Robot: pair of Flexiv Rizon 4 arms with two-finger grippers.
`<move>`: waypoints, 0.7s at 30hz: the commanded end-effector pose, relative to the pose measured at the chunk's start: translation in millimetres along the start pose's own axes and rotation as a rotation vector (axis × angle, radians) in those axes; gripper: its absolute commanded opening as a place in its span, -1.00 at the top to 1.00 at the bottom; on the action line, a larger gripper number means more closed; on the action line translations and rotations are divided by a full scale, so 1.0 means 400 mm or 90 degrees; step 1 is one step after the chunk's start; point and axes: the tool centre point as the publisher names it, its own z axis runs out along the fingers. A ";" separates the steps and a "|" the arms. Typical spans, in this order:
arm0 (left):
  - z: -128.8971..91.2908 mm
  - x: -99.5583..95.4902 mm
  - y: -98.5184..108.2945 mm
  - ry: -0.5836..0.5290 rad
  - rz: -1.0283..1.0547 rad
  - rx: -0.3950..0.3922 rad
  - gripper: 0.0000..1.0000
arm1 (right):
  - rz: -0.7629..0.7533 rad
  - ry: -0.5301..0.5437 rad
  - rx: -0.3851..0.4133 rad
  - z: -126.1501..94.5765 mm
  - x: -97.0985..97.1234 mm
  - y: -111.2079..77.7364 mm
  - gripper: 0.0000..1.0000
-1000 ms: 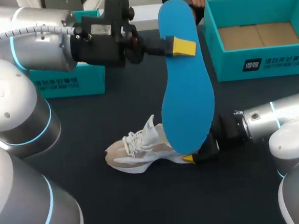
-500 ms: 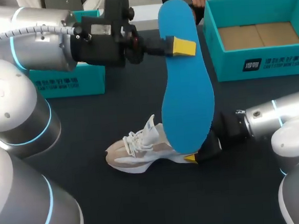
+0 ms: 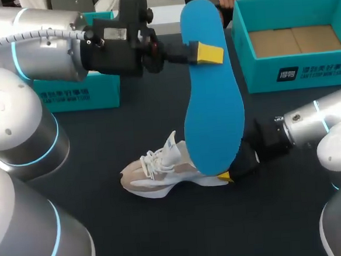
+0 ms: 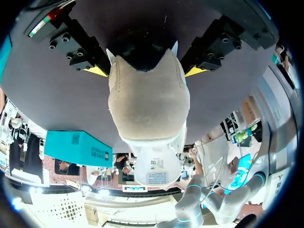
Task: Take the shoe out of the shoebox, open the shoe tongue, remove and reinsert the insole, then place the shoe into the shoebox
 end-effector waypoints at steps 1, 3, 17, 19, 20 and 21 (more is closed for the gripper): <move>0.002 -0.001 0.005 -0.001 0.000 0.002 1.00 | 0.007 0.014 0.063 -0.033 0.007 0.024 -1.00; 0.002 -0.001 0.005 -0.001 0.000 0.002 1.00 | 0.006 0.015 0.093 -0.044 0.011 0.033 -1.00; 0.002 -0.001 0.005 -0.001 0.000 0.002 1.00 | 0.013 -0.006 0.310 -0.108 0.018 0.094 -1.00; 0.002 -0.001 0.005 -0.001 0.000 0.002 1.00 | 0.019 -0.014 0.332 -0.117 0.017 0.104 -1.00; 0.002 -0.001 0.005 -0.001 0.000 0.002 1.00 | 0.032 -0.019 0.354 -0.121 0.016 0.107 -1.00; 0.002 -0.001 0.005 -0.001 0.000 0.002 1.00 | 0.041 -0.031 0.376 -0.124 0.015 0.110 -1.00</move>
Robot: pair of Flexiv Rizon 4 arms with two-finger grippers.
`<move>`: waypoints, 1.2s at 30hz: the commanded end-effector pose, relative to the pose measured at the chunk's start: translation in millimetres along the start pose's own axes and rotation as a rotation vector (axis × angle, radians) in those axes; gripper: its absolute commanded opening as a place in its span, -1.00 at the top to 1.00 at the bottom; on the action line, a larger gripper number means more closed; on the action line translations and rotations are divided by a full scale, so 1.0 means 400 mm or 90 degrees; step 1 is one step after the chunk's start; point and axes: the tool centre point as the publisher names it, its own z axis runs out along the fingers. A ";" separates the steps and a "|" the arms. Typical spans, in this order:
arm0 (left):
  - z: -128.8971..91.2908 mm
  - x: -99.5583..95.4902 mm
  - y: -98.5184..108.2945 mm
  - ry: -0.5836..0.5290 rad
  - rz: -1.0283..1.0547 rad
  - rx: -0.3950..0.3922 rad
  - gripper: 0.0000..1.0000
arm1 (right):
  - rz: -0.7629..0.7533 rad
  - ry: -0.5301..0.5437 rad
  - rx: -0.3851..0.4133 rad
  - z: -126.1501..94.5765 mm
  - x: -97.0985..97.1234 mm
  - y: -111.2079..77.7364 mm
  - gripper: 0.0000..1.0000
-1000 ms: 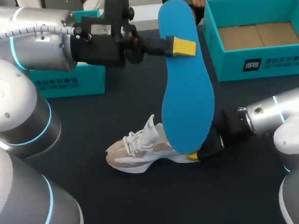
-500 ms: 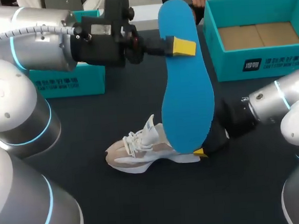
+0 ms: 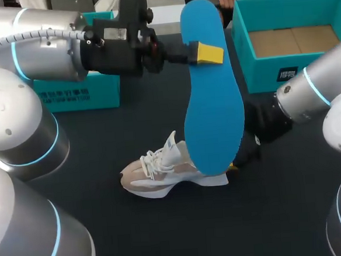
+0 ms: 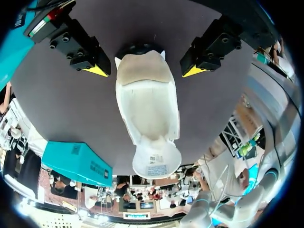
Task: Take the shoe out of the shoebox, open the shoe tongue, remove and reinsert the insole, then place the shoe into the shoebox
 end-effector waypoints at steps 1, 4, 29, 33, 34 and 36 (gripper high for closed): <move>0.002 -0.001 0.005 -0.001 0.000 0.002 1.00 | 0.025 -0.022 0.190 -0.029 0.006 0.020 -1.00; 0.002 -0.001 0.005 -0.001 0.000 0.002 1.00 | 0.049 -0.030 0.250 -0.036 0.005 0.029 -1.00; 0.002 -0.001 0.005 -0.001 0.000 0.002 1.00 | 0.073 -0.051 0.354 -0.052 0.007 0.049 -1.00; 0.002 -0.001 0.005 -0.001 0.000 0.002 1.00 | 0.037 -0.046 0.390 -0.054 0.005 0.065 -1.00; 0.002 -0.001 0.005 -0.001 0.000 0.002 1.00 | 0.031 -0.047 0.386 -0.055 0.005 0.068 -1.00; 0.002 -0.001 0.005 -0.001 0.000 0.002 1.00 | 0.033 -0.049 0.390 -0.056 0.005 0.068 -1.00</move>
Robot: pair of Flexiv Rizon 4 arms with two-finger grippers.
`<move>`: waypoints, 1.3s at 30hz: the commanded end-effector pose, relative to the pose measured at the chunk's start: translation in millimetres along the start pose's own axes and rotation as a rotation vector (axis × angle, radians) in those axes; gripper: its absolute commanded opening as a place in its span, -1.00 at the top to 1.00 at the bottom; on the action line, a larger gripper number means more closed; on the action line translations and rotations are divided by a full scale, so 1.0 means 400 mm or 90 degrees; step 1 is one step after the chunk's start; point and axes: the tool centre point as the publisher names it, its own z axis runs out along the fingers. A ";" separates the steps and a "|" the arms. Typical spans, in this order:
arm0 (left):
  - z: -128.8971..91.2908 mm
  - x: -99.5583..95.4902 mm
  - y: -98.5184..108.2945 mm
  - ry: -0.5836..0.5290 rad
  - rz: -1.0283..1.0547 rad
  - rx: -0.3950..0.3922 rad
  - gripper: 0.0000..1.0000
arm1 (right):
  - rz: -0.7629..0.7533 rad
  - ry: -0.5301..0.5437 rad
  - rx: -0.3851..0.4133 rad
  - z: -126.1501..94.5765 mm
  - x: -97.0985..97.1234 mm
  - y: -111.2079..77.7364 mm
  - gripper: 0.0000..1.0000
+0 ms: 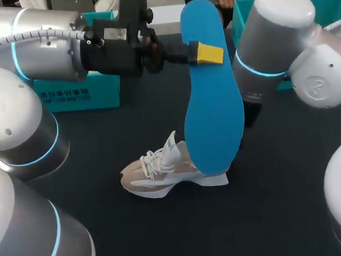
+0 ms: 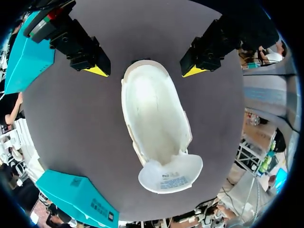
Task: Take the shoe out of the shoebox, open the shoe tongue, remove and reinsert the insole, then place the shoe into the shoebox
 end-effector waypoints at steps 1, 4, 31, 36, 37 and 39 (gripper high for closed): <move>0.002 -0.001 0.004 -0.001 0.000 0.002 1.00 | 0.002 -0.003 0.060 -0.005 0.003 0.011 -1.00; 0.002 -0.001 0.004 -0.001 0.000 0.002 1.00 | 0.000 -0.004 0.059 -0.005 0.004 0.009 -1.00; 0.002 -0.001 0.004 -0.001 0.000 0.002 1.00 | -0.003 -0.024 0.049 -0.009 -0.061 0.093 -1.00; 0.002 -0.001 0.004 -0.001 0.000 0.002 1.00 | -0.016 -0.006 0.063 0.041 -0.073 0.116 -1.00; 0.002 -0.001 0.004 -0.001 0.000 0.002 1.00 | -0.020 -0.008 0.054 0.050 -0.074 0.120 -1.00; 0.002 -0.001 0.004 -0.001 0.000 0.002 1.00 | -0.022 0.003 0.060 0.075 -0.077 0.129 -1.00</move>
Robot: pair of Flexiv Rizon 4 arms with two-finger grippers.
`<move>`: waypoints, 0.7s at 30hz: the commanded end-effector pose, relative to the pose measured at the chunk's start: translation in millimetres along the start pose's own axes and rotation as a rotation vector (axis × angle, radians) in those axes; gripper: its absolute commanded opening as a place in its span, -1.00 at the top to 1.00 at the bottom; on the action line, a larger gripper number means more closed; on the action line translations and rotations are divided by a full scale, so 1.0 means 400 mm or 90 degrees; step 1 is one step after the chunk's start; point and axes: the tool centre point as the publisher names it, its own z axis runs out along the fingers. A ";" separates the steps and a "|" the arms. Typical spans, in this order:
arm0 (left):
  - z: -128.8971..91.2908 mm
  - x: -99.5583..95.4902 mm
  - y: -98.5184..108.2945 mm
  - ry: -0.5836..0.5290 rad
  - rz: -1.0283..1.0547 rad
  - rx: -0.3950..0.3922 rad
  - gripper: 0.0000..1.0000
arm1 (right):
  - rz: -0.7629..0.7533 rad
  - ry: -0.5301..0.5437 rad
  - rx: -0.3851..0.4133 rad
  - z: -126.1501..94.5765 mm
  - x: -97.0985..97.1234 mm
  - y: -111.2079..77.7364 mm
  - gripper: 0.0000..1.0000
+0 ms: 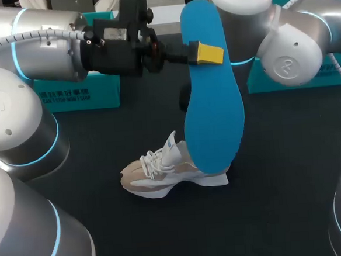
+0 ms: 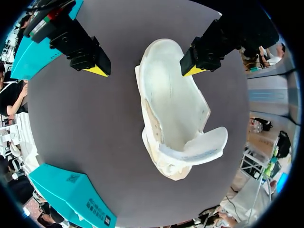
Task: Take the shoe out of the shoebox, open the shoe tongue, remove and reinsert the insole, then place the shoe into the shoebox
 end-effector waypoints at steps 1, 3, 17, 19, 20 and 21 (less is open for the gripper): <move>0.002 -0.001 0.004 -0.001 0.000 0.002 1.00 | -0.006 0.016 0.010 0.076 -0.016 0.044 -1.00; 0.002 -0.001 0.004 -0.001 0.000 0.002 1.00 | -0.012 0.019 0.008 0.098 -0.018 0.055 -1.00; 0.002 -0.001 0.004 -0.001 0.000 0.002 1.00 | -0.011 0.060 0.012 0.187 -0.004 0.071 0.36; 0.002 -0.001 0.004 -0.001 0.000 0.002 1.00 | -0.007 0.063 0.013 0.194 0.000 0.068 0.84; 0.002 -0.001 0.004 -0.001 0.000 0.002 1.00 | -0.006 0.067 0.013 0.198 0.002 0.066 1.00; 0.002 -0.001 0.004 -0.001 0.000 0.002 1.00 | -0.005 0.069 0.013 0.199 0.002 0.066 1.00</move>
